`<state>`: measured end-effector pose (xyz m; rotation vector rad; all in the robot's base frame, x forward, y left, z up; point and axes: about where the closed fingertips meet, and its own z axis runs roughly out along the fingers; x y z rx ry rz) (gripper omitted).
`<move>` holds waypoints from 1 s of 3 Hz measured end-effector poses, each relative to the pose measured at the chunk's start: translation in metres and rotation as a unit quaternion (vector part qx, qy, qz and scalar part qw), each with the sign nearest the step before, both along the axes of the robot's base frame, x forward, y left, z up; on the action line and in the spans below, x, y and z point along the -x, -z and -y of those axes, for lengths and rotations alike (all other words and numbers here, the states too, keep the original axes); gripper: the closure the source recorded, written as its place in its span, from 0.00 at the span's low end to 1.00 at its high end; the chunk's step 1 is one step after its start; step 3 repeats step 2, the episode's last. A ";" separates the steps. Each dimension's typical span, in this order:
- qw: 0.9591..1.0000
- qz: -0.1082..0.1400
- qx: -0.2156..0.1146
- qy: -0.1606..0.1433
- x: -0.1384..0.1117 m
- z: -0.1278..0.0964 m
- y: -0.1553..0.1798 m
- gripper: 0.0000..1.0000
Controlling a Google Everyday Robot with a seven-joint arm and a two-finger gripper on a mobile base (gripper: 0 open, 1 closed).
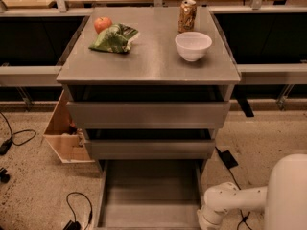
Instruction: Open bottom drawer
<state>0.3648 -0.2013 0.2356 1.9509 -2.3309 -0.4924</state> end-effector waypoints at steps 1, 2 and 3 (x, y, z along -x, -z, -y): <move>1.000 0.011 0.009 0.004 0.025 0.001 -0.066 0.00; 1.000 0.011 0.026 0.004 0.059 -0.006 -0.131 0.00; 1.000 0.011 0.026 0.004 0.059 -0.006 -0.131 0.00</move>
Offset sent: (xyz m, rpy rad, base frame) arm -0.0313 -0.0184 0.3105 -0.1972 -0.2256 -0.0250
